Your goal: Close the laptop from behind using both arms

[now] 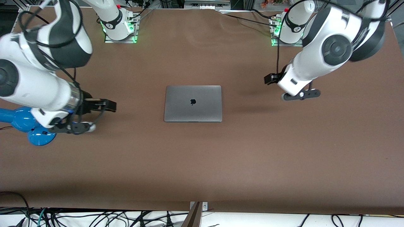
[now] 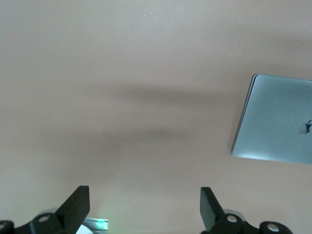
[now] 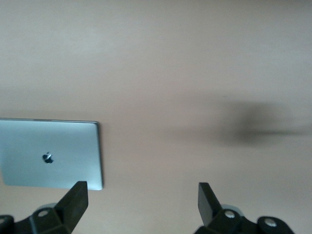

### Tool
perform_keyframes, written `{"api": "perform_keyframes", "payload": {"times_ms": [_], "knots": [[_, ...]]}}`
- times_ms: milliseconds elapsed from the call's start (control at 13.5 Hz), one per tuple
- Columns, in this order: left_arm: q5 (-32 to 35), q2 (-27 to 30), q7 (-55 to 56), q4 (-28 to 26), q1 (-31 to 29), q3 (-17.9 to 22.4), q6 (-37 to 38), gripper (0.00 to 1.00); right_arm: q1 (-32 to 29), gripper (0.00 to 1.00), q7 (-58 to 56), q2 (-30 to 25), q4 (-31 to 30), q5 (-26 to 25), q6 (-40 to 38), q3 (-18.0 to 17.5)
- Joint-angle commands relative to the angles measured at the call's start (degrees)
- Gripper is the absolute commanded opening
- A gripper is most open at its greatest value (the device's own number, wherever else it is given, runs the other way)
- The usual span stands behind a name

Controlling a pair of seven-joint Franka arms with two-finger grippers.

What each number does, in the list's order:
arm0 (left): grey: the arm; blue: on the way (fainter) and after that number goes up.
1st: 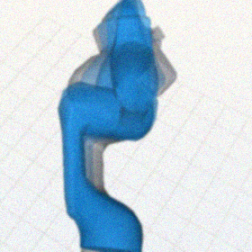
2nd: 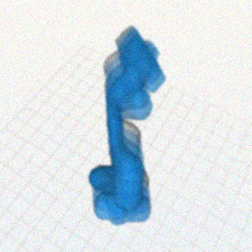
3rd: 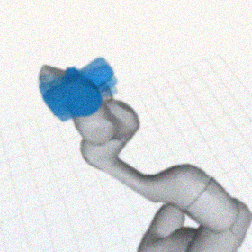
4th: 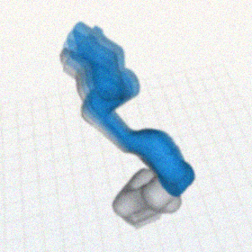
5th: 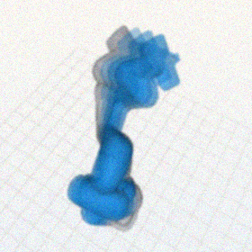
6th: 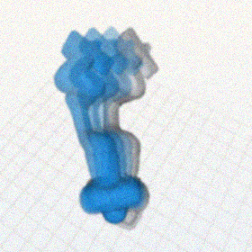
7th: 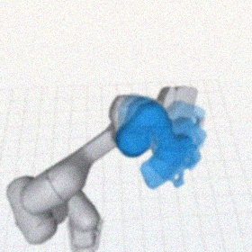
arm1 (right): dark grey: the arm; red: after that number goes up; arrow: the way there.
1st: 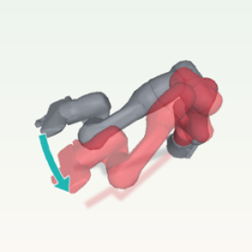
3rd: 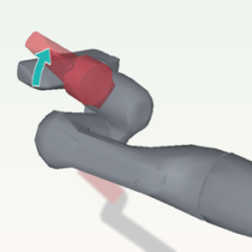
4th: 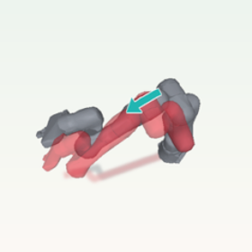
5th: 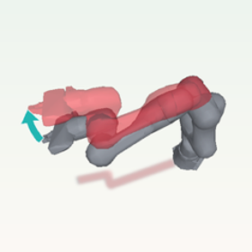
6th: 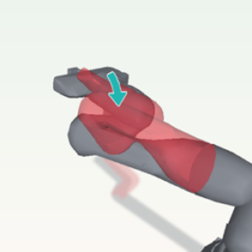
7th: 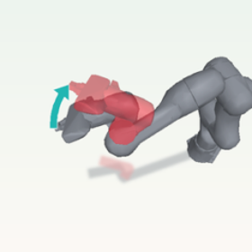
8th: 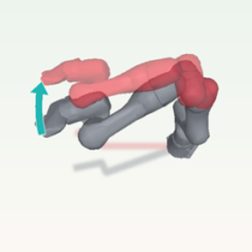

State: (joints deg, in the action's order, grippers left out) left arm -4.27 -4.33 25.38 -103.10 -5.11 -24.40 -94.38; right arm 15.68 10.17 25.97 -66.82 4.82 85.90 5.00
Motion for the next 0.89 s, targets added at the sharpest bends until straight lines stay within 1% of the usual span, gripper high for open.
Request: {"api": "perform_keyframes", "payload": {"times_ms": [0, 149, 297, 371, 446, 520, 594, 743, 817], "knots": [[1.0, 6.8, -10.8, -4.8, -5.0, -0.6, 0.7, 1.0, -1.3, 1.0, -0.4, -4.0, -2.7, -3.6, -1.7, -1.0], [1.0, 8.9, -15.7, -4.2, -6.9, -0.4, 2.3, 1.0, -2.3, 1.0, -0.3, -7.2, -5.0, -4.6, -1.9, -1.0], [1.0, 11.3, -16.3, -4.2, -6.5, 1.1, 2.6, 1.0, -4.2, 1.0, -0.7, -9.3, -7.0, -4.5, -1.7, -1.0], [1.0, 12.2, -16.4, -4.2, -4.6, 3.5, 3.0, 1.0, -5.4, 1.0, -2.2, -10.1, -7.8, -4.3, -1.6, -1.0], [1.2, 12.9, -16.5, -4.1, 0.1, 8.3, 3.8, 1.0, -5.9, 1.0, -4.4, -11.2, -8.6, -4.3, -1.4, -1.0], [1.5, 13.6, -16.6, -4.0, 4.6, 13.9, 4.1, 1.0, -6.4, 1.0, -5.2, -12.5, -9.8, -4.3, -1.5, -1.0], [1.6, 13.6, -17.1, -3.9, 6.8, 17.0, 4.3, 1.0, -7.1, 1.0, -5.2, -13.6, -11.0, -4.3, -1.6, -1.0], [1.9, 13.4, -20.9, -2.9, 6.7, 17.5, 4.9, 1.0, -8.8, 1.0, -5.2, -14.6, -12.0, -4.4, -1.4, -1.0], [2.3, 13.1, -21.0, -2.5, 6.4, 17.6, 4.9, 1.0, -9.1, 1.0, -5.1, -16.2, -13.6, -4.5, -1.3, -1.0]]}}
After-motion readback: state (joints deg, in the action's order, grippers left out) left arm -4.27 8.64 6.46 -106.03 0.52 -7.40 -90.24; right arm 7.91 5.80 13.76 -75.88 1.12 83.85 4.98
